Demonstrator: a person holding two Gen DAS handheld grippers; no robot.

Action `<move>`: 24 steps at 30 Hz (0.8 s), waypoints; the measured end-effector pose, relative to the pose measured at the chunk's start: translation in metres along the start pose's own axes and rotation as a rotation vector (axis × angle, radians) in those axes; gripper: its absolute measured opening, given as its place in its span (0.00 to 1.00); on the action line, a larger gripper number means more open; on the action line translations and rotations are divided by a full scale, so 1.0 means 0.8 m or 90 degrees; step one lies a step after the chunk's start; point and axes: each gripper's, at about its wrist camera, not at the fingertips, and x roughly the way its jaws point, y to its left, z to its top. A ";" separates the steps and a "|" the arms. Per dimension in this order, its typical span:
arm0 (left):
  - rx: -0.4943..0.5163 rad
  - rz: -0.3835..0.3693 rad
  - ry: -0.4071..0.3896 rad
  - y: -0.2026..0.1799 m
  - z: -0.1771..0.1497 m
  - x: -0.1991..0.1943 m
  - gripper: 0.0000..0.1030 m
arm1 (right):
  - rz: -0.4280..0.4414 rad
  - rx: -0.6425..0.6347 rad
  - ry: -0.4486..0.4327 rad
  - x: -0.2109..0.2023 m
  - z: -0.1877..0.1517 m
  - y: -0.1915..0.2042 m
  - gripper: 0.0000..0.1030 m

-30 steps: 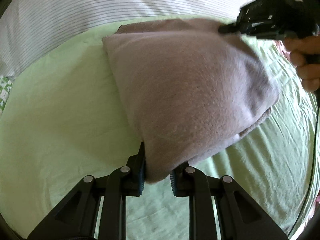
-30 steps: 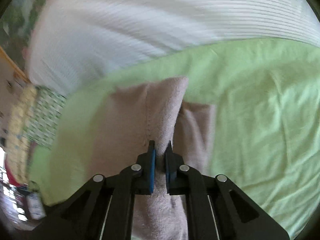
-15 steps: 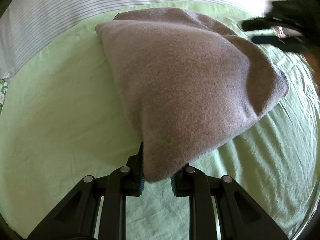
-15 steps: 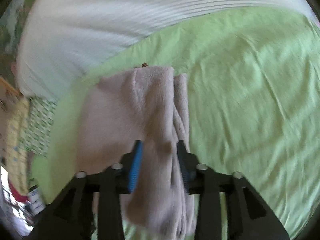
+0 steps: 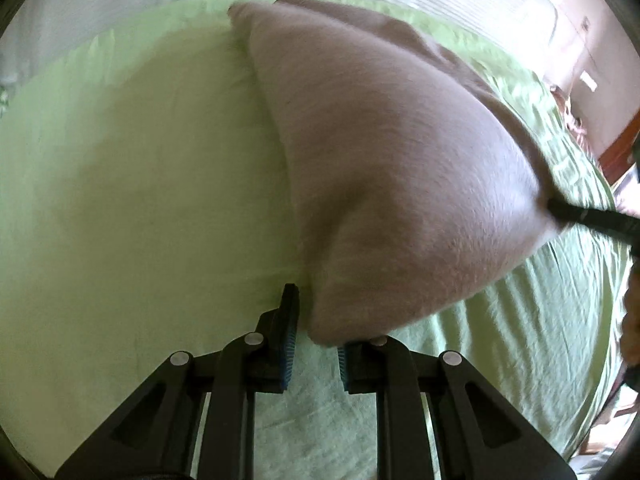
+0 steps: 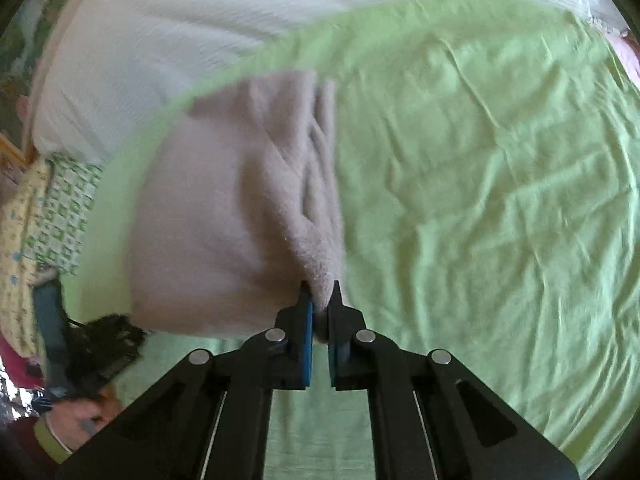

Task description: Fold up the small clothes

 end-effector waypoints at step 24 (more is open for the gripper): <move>-0.098 -0.074 -0.033 0.055 0.028 -0.087 0.41 | 0.044 0.040 -0.080 -0.039 0.060 0.007 0.34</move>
